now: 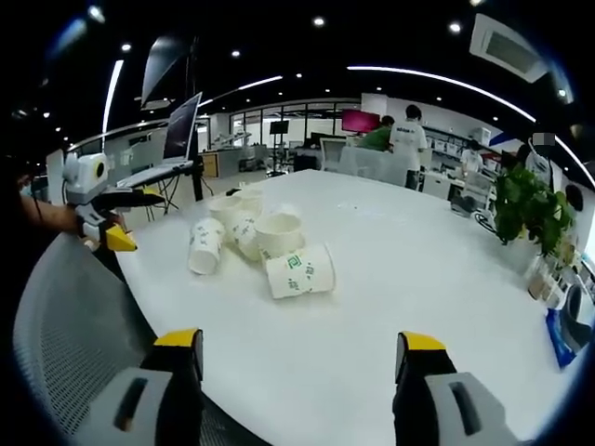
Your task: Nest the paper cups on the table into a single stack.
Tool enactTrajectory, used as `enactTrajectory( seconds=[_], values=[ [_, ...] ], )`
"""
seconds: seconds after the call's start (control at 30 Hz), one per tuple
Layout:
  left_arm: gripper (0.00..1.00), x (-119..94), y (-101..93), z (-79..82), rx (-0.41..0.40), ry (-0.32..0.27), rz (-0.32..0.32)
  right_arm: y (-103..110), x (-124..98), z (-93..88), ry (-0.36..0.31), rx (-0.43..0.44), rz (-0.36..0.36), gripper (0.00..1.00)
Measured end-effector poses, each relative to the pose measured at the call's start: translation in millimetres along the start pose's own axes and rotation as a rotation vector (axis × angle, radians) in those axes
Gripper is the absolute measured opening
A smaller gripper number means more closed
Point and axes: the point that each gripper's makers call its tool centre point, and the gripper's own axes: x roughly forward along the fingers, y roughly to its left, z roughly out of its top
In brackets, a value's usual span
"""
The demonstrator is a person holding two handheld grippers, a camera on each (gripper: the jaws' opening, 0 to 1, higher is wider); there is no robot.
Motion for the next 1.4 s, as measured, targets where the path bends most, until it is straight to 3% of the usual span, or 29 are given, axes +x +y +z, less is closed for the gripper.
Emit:
enactTrajectory(
  seconds=[0.13, 0.43, 0.63, 0.8, 1.07, 1.4],
  values=[
    [0.96, 0.5, -2.0, -0.4, 0.004, 0.003, -0.011, -0.4, -1.6, 4.3, 0.005, -0.002, 0.006, 0.85],
    [0.95, 0.4, -0.1, 0.1, 0.0, -0.004, -0.005, -8.7, 6.0, 32.6, -0.008, -0.03, 0.058, 0.77],
    [0.95, 0.7, 1.5, -0.4, -0.004, -0.003, 0.001, -11.7, 19.6, 52.2, -0.031, -0.025, 0.152, 0.69],
    [0.95, 1.6, 0.0, -1.6, 0.002, 0.005, -0.005, -14.3, 30.8, 63.8, -0.036, -0.049, 0.185, 0.66],
    [0.94, 1.9, 0.3, -2.3, -0.002, 0.011, -0.005, -13.9, 51.1, 73.4, -0.022, -0.114, 0.281, 0.62],
    [0.94, 1.4, 0.8, -3.3, -0.008, 0.015, -0.004, -16.5, 72.2, 69.9, 0.015, -0.155, 0.347, 0.61]
  ],
)
